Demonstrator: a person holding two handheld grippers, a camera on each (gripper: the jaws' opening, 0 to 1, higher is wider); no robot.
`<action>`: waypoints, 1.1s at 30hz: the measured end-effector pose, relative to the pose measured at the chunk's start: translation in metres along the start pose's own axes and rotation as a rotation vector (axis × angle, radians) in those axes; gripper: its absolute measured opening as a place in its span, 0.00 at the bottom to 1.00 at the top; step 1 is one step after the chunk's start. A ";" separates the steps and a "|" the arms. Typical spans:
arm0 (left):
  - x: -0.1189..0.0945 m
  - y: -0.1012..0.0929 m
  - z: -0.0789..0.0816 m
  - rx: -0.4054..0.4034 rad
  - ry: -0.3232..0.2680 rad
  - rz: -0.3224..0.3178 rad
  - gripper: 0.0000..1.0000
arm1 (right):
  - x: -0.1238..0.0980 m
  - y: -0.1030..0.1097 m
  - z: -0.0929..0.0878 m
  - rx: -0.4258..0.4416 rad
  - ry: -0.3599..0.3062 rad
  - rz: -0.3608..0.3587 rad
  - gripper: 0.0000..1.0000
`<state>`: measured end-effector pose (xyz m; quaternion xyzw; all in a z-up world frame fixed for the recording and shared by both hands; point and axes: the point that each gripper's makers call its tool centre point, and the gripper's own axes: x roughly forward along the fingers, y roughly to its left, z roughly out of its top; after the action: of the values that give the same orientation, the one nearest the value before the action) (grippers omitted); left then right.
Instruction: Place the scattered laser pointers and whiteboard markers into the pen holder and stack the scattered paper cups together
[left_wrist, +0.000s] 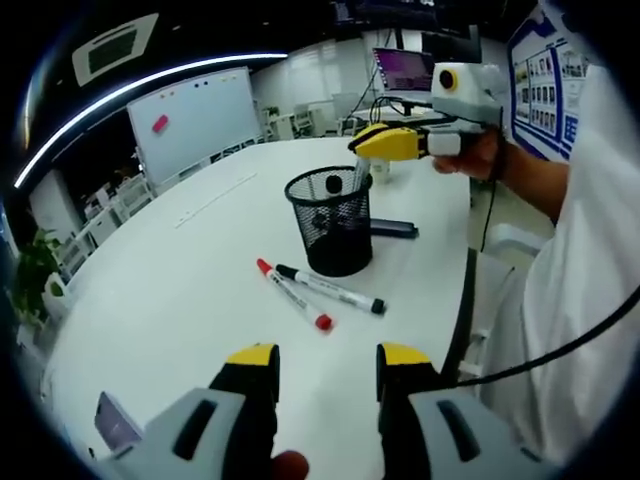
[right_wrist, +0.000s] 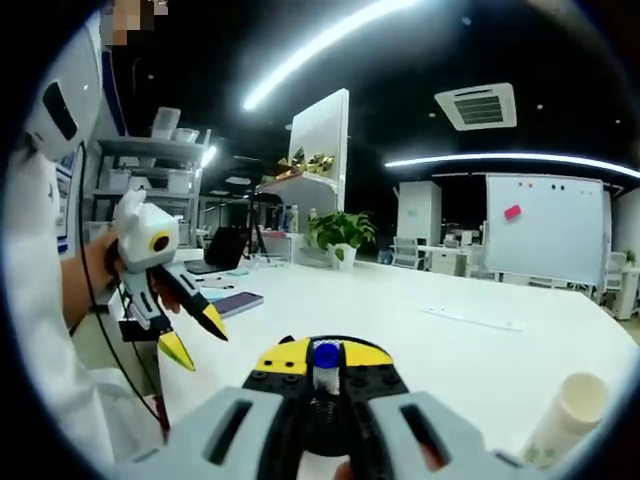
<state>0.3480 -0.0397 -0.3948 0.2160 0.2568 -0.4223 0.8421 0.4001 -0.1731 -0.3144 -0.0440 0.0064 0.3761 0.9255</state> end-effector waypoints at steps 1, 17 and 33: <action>0.000 0.000 -0.001 0.001 0.003 0.001 0.40 | 0.000 0.000 0.000 0.001 0.000 -0.002 0.10; -0.004 -0.002 0.005 0.010 -0.019 -0.005 0.40 | 0.002 -0.002 -0.001 0.023 -0.006 -0.012 0.10; -0.005 -0.003 0.005 0.018 -0.009 -0.006 0.40 | 0.001 0.003 0.000 -0.005 -0.022 -0.009 0.11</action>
<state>0.3438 -0.0410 -0.3883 0.2207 0.2500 -0.4281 0.8399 0.3990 -0.1705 -0.3147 -0.0422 -0.0046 0.3725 0.9271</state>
